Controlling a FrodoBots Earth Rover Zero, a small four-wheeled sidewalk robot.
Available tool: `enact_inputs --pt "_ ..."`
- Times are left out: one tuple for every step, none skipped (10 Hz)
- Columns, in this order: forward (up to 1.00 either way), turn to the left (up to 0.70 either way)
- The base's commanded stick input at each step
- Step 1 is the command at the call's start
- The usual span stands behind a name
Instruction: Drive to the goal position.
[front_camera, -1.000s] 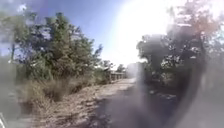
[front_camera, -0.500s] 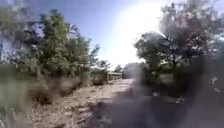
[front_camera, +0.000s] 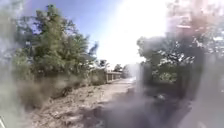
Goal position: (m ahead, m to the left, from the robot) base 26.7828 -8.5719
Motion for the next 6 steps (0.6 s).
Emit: enact_inputs --pt "0.70 0.00" --pt "0.70 0.00" --pt "0.70 0.00" --pt "0.70 0.00" --pt "0.70 0.00" --pt "0.70 0.00"
